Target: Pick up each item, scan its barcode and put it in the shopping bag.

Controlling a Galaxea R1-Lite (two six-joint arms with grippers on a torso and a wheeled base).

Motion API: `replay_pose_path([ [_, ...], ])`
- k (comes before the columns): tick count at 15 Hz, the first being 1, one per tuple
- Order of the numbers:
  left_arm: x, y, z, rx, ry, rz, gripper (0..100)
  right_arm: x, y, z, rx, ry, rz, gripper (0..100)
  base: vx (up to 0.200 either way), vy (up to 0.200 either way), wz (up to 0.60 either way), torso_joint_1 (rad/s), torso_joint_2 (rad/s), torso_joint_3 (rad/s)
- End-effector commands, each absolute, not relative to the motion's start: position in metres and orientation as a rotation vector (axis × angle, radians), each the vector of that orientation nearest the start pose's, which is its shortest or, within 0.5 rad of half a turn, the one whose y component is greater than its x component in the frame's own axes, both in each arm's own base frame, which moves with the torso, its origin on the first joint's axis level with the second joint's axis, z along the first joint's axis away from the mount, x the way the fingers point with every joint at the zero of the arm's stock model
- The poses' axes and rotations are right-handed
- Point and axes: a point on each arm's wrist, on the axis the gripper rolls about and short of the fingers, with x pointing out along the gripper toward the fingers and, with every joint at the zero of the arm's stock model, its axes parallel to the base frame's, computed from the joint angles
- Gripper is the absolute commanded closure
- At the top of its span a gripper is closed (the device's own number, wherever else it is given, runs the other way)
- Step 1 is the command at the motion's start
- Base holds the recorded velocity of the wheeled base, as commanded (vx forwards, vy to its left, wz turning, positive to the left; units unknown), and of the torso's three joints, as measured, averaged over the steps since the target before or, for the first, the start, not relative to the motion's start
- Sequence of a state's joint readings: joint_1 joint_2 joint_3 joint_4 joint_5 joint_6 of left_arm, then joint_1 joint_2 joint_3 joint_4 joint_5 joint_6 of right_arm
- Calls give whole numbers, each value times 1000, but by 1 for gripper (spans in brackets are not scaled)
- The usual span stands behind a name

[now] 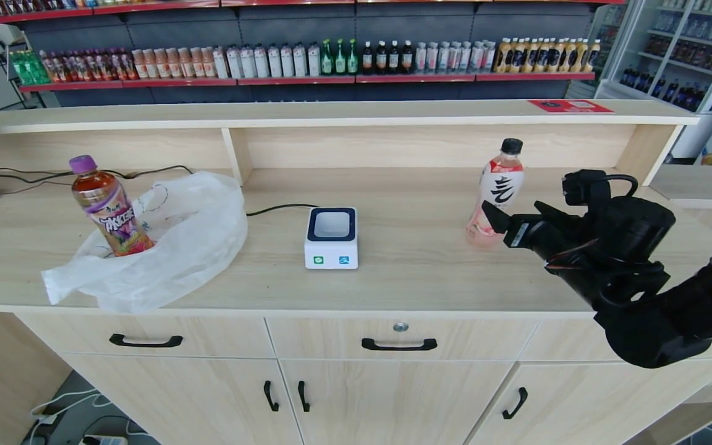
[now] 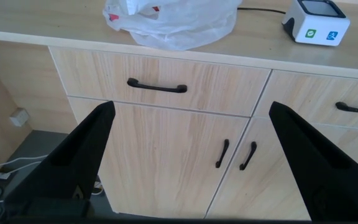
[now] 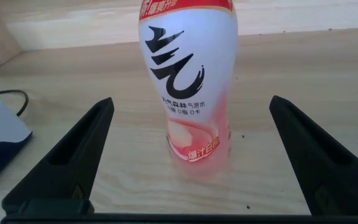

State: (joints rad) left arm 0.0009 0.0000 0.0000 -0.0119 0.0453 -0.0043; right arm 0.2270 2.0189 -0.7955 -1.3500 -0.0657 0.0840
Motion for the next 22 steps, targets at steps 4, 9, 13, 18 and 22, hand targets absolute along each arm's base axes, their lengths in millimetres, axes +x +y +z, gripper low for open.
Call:
replay_pose_path([
  [4,-23,1,77,-3,-14,46,0,370,78,121,116,-115,161,0,0,0,0,0,0,0],
  [9,-23,1,77,-6,-14,46,0,397,83,117,146,-185,168,0,0,0,0,0,0,0],
  [13,-23,1,77,-5,-14,46,0,408,80,110,147,-189,154,0,0,0,0,0,0,0],
  [18,-23,1,77,-5,-14,46,0,423,73,112,141,-220,165,0,0,0,0,0,0,0],
  [22,-23,1,77,-3,-14,46,0,428,73,111,138,-223,175,0,0,0,0,0,0,0],
])
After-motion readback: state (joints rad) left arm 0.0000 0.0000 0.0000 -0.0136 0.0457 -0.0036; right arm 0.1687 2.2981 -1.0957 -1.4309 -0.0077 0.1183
